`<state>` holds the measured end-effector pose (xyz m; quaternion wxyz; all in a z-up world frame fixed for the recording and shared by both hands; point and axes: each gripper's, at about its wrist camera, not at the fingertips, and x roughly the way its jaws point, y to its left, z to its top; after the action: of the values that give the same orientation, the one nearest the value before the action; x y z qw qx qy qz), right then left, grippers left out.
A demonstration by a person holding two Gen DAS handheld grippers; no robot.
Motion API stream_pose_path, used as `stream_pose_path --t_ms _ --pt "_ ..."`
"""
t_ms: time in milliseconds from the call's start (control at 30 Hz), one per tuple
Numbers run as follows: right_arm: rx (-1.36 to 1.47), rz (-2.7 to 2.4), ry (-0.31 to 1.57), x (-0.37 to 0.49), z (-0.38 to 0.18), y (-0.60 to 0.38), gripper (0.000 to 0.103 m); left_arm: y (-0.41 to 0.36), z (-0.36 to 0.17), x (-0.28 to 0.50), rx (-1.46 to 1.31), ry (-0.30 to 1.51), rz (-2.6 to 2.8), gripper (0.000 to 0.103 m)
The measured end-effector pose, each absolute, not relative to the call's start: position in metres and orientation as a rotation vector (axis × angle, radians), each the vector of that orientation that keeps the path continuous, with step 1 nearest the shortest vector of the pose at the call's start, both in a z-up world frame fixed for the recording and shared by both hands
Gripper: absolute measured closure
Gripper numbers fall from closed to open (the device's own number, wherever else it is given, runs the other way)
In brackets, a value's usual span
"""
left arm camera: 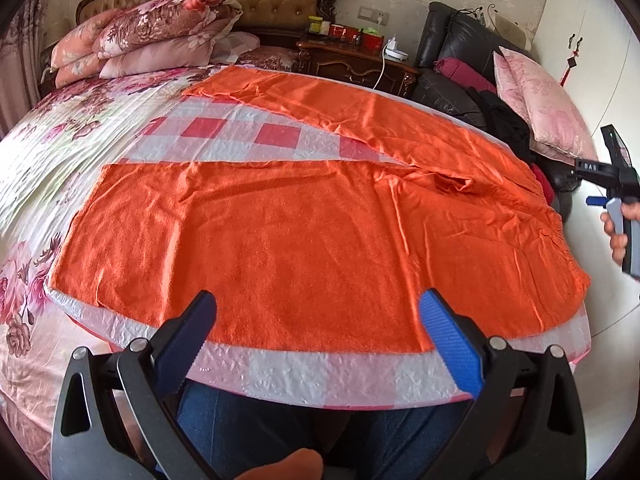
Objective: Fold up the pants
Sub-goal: 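Reach the right tool to the orange pants leg and close on it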
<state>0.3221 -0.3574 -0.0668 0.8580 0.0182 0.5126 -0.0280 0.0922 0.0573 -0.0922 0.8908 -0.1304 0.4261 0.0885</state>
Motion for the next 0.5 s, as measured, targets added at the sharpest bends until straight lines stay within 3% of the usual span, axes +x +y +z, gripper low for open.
stream_pose_path --t_ms 233,500 --pt "-0.111 -0.075 1.158 0.449 -0.101 -0.358 0.006 0.091 -0.107 0.108 -0.292 0.952 0.263 0.002" --pt "-0.236 -0.040 1.209 0.517 -0.145 -0.338 0.007 0.125 -0.105 0.127 -0.282 0.968 0.349 0.002"
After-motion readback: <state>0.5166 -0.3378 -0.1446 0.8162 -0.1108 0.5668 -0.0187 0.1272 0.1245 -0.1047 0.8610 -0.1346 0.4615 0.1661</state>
